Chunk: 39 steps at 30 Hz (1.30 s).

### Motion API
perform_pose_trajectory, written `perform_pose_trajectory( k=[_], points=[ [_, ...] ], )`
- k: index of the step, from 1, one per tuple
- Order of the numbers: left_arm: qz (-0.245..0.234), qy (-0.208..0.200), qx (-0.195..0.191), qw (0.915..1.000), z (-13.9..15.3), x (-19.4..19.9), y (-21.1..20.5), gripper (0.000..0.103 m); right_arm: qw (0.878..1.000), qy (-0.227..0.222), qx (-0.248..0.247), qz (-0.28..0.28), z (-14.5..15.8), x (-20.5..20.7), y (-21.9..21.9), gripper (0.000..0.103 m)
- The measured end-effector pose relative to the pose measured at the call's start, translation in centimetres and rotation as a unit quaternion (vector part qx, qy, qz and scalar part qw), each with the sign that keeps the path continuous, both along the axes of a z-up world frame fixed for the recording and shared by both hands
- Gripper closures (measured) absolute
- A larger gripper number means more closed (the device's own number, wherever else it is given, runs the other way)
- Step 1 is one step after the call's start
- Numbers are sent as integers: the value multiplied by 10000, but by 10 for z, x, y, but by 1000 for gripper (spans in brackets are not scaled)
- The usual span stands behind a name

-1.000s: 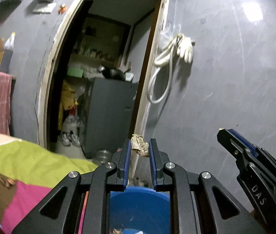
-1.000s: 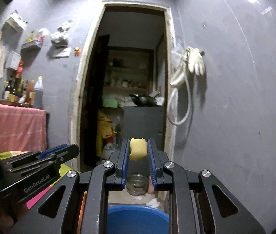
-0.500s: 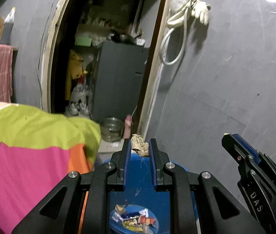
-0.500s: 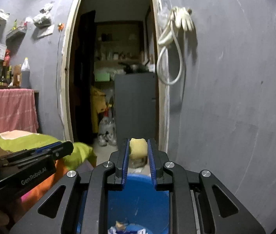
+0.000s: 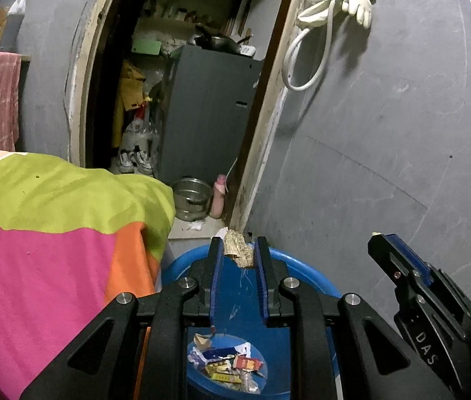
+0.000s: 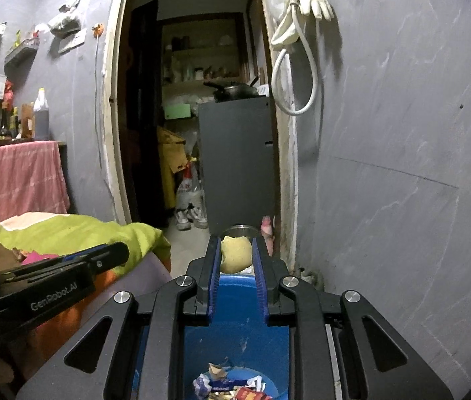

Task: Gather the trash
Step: 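Carry the tan crumb and yellow piece over the blue bucket, then open both tools to drop the crumbs into the bucket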

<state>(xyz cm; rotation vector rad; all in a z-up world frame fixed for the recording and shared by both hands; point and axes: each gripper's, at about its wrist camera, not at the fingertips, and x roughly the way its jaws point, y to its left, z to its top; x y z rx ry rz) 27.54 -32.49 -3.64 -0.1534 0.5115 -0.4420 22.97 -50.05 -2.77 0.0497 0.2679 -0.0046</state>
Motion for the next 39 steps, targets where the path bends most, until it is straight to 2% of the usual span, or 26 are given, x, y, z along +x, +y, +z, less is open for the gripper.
perform_pose_trajectory(
  k=[4, 7, 12, 19, 22, 25, 29, 31, 37, 38, 39],
  points=[
    [-37, 113, -40, 9999, -1, 4, 1, 77, 10000, 67, 70, 8, -1, 3, -3, 81],
    [-40, 161, -81, 9998, 0, 5, 2, 75, 9999, 48, 114, 16, 1, 2, -5, 75],
    [-49, 263, -174, 9995, 5, 8, 8, 74, 9999, 22, 149, 29, 5, 1, -7, 75],
    [0, 43, -278, 9996, 27, 0, 24, 66, 9998, -162, 149, 24, 23, -6, -4, 73],
    [59, -132, -351, 9993, 42, -7, 37, 64, 9994, -338, 109, 37, 37, -13, 1, 61],
    [142, -277, -454, 9985, 57, -13, 54, 53, 9987, -493, 49, 71, 52, -20, 10, 56],
    [284, -489, -465, 9973, 77, -22, 78, 48, 9973, -713, 6, 152, 72, -30, 26, 46],
    [383, -623, -490, 9961, 89, -27, 93, 34, 9964, -823, 18, 208, 82, -34, 36, 33],
    [650, -972, -513, 9918, 114, -45, 141, 19, 9932, -1090, 66, 396, 107, -42, 71, 16],
    [688, -1015, -483, 9913, 118, -48, 152, 14, 9927, -1129, 76, 426, 110, -43, 78, 15],
    [725, -1033, -448, 9910, 120, -51, 161, 4, 9920, -1177, 84, 453, 113, -45, 84, 10]
  ],
)
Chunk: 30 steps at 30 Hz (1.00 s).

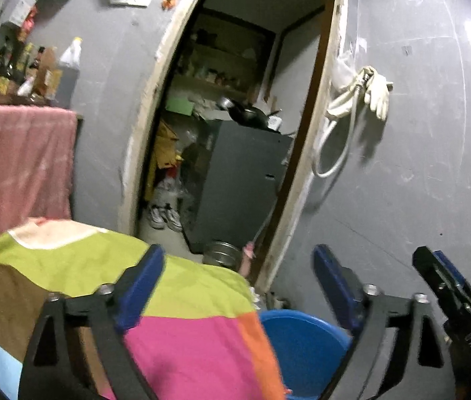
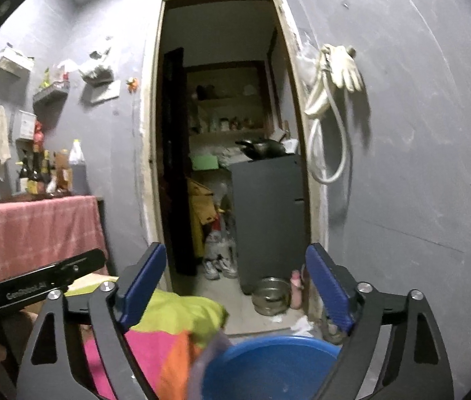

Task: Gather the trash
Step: 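Move both tools back over the remaining crumbs on the blanket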

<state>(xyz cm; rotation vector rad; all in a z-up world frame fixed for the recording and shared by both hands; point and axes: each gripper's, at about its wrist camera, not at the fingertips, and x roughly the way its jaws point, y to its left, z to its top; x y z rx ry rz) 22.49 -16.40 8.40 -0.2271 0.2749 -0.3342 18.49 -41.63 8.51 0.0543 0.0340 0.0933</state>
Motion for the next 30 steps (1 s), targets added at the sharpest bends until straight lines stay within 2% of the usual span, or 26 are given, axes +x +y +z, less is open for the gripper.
perform_pose_trajectory(
  k=[1, 3, 12, 22, 26, 30],
  points=[
    [110, -68, 1, 9999, 2, -4, 12, 2, 10000, -40, 9, 28, 2, -2, 5, 3],
    [231, -153, 18, 9996, 4, -12, 29, 2, 9998, -116, 38, 141, 7, -3, 19, 0],
    [739, -209, 381, 9963, -3, -28, 109, 2, 9977, -253, 58, 623, 12, 0, 82, 0],
    [1398, -373, 346, 9889, -22, -32, 177, 2, 9938, -546, -44, 972, -1, 13, 147, 0],
    [1473, -180, 364, 9883, -33, -20, 191, 2, 9931, -434, -171, 1078, -8, 28, 167, 0],
    [1377, 244, 424, 9893, -48, 1, 198, 2, 9914, -42, -414, 1243, -23, 52, 182, 0]
  ],
)
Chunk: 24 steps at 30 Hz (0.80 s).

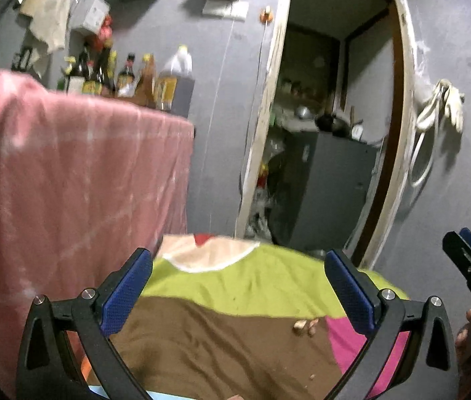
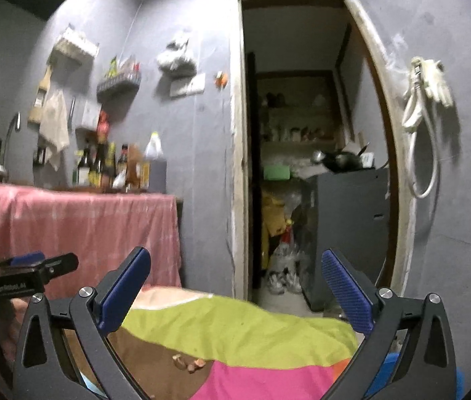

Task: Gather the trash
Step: 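Move both tools back over the remaining crumbs on the blanket, then lower both tools toward the small crumbs on the brown cloth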

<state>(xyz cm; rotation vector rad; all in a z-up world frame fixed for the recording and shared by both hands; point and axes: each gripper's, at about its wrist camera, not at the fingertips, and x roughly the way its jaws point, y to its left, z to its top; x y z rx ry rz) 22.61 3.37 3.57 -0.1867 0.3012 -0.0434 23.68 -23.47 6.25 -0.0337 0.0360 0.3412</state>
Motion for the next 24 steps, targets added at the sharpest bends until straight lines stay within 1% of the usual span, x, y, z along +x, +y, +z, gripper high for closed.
perform_pose_trajectory(
  k=[3, 6, 8, 9, 10, 11, 12, 13, 14, 15, 16, 17, 18, 19, 20, 22, 24],
  points=[
    [-65, 385, -34, 9992, -15, 16, 2, 2, 9989, 412, -189, 111, -13, 18, 3, 0],
    [-164, 664, -6, 9977, -29, 28, 1, 3, 9948, 901, -426, 216, -29, 38, 4, 1],
    [-249, 797, 37, 9965, -36, 34, -3, 3, 9916, 1134, -540, 294, -38, 47, 3, 5],
    [-309, 880, 52, 9956, -39, 39, -5, 3, 9896, 1265, -607, 328, -43, 52, 4, 9],
    [-383, 981, 58, 9944, -43, 43, -7, 3, 9877, 1372, -647, 371, -47, 56, 4, 16],
    [-424, 1050, 53, 9936, -46, 47, -10, 3, 9851, 1517, -691, 422, -52, 61, 6, 19],
    [-498, 1148, 36, 9921, -50, 52, -12, 6, 9823, 1660, -725, 471, -57, 66, 6, 22],
    [-580, 1257, 20, 9904, -53, 57, -14, 12, 9801, 1769, -745, 508, -61, 70, 7, 26],
    [-647, 1363, 13, 9886, -56, 61, -16, 16, 9774, 1886, -775, 548, -65, 74, 8, 28],
    [-703, 1481, 9, 9865, -60, 65, -18, 23, 9728, 2070, -830, 621, -70, 80, 9, 31],
    [-771, 1635, -9, 9835, -65, 70, -18, 29, 9699, 2187, -835, 671, -73, 84, 10, 38],
    [-803, 1742, -39, 9814, -68, 73, -20, 32, 9666, 2303, -833, 753, -75, 87, 10, 42],
    [-815, 1828, -59, 9797, -71, 74, -20, 37, 9643, 2375, -848, 809, -76, 90, 11, 47],
    [-811, 1942, -60, 9776, -75, 77, -20, 42, 9617, 2452, -886, 849, -77, 92, 12, 48],
    [-804, 2013, -70, 9762, -76, 79, -20, 44, 9581, 2551, -933, 911, -80, 95, 15, 50],
    [-814, 2129, -139, 9736, -80, 81, -18, 52, 9506, 2727, -1072, 1030, -85, 98, 21, 56],
    [-794, 2231, -179, 9714, -83, 81, -16, 55, 9437, 2849, -1232, 1149, -89, 101, 27, 60]
  ],
)
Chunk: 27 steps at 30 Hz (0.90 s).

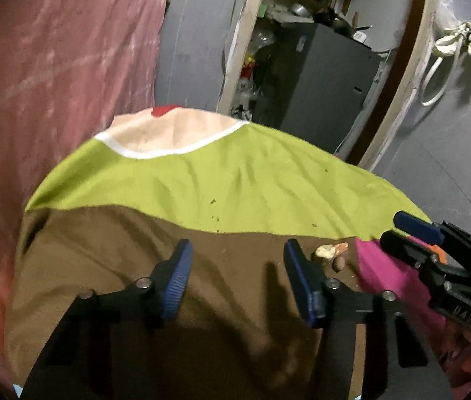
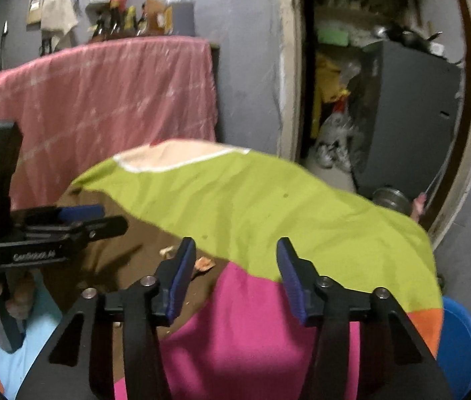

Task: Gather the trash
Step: 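Lower both tools toward the small crumbs on the brown cloth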

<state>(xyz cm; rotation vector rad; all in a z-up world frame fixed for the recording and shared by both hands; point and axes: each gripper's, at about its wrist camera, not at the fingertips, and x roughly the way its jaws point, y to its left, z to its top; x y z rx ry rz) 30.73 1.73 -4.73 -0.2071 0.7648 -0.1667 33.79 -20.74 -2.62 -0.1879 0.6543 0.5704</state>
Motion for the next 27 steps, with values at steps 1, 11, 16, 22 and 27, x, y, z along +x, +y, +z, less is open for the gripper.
perform_pose_trajectory(
  k=[1, 11, 16, 22, 27],
  points=[
    [0, 32, -22, 10000, -1, 1, 1, 55, 9999, 67, -53, 74, -1, 2, 3, 61],
    [-113, 225, -91, 9996, -5, 8, -3, 61, 9949, 654, -680, 361, -25, 19, 33, 65],
    [-202, 287, -162, 9993, -6, 10, -3, 62, 9936, 838, -636, 416, -29, 26, 33, 74],
    [-329, 345, -152, 9987, -6, 11, -9, 64, 9914, 1084, -469, 568, -33, 34, 32, 83],
    [-412, 382, -160, 9983, -6, 12, -13, 64, 9927, 1013, -413, 509, -31, 35, 29, 95]
  ],
)
